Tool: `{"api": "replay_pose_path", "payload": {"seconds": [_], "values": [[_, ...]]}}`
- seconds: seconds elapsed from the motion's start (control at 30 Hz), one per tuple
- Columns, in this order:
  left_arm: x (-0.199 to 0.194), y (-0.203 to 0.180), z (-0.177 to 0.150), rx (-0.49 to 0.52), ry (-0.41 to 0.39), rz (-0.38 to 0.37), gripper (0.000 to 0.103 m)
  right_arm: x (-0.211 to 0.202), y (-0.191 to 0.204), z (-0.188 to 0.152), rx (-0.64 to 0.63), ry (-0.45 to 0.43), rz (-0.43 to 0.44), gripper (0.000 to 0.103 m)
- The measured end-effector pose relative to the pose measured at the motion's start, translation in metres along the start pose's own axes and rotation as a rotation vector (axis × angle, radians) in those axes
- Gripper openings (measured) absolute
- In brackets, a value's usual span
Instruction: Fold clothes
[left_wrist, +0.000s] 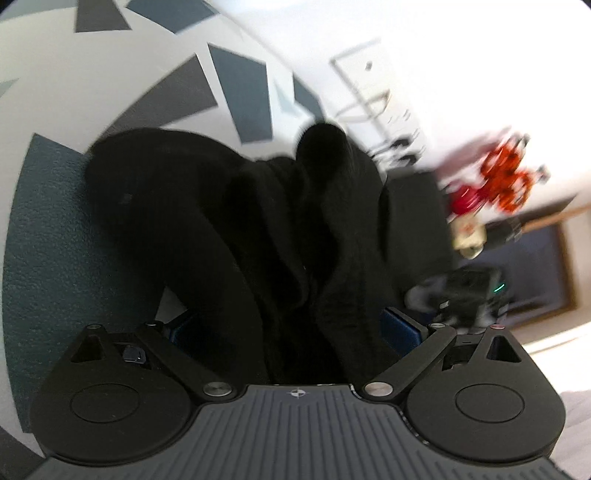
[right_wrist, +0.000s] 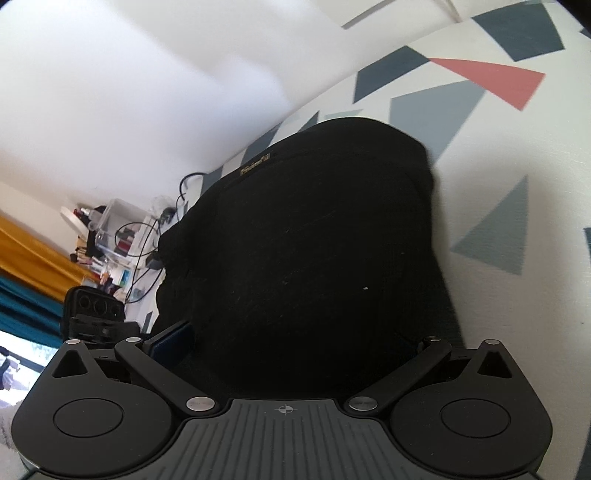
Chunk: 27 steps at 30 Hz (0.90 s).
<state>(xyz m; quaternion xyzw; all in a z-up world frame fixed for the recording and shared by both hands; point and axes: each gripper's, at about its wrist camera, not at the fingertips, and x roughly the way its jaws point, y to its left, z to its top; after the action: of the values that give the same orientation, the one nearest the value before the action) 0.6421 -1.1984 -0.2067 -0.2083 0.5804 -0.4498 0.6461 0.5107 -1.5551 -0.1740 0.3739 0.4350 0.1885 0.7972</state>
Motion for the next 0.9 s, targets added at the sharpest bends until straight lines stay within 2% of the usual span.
{"api": "replay_pose_path", "payload": {"seconds": [0.03, 0.1, 0.27, 0.33, 0.43, 0.53, 0.67, 0.8, 0.9], "values": [[0.005, -0.004, -0.001, 0.029, 0.018, 0.032, 0.099, 0.001, 0.003, 0.000, -0.015, 0.010, -0.002, 0.103], [0.006, -0.004, 0.000, 0.020, 0.010, 0.039, 0.100, 0.005, 0.006, 0.001, -0.048, 0.039, -0.038, 0.102], [-0.003, 0.007, -0.002, -0.107, -0.043, -0.012, 0.103, 0.007, 0.006, 0.006, -0.082, 0.083, -0.095, 0.102], [-0.005, 0.009, -0.002, -0.134, -0.055, -0.020, 0.103, 0.006, 0.003, 0.005, -0.081, 0.091, -0.090, 0.102], [-0.001, 0.005, 0.001, -0.131, -0.056, 0.006, 0.103, 0.006, 0.000, 0.006, -0.078, 0.101, -0.078, 0.102], [0.002, -0.001, 0.000, -0.105, -0.057, 0.041, 0.103, 0.007, -0.005, 0.009, -0.021, 0.093, -0.062, 0.102], [0.003, 0.002, -0.002, -0.139, -0.083, 0.039, 0.103, 0.007, -0.021, 0.018, 0.170, 0.060, -0.019, 0.102], [0.004, 0.004, -0.003, -0.168, -0.095, 0.051, 0.103, 0.008, -0.024, 0.019, 0.153, 0.064, 0.001, 0.102], [0.009, -0.008, -0.002, -0.115, -0.088, 0.108, 0.102, 0.007, -0.026, 0.019, 0.157, 0.060, 0.011, 0.102]]}}
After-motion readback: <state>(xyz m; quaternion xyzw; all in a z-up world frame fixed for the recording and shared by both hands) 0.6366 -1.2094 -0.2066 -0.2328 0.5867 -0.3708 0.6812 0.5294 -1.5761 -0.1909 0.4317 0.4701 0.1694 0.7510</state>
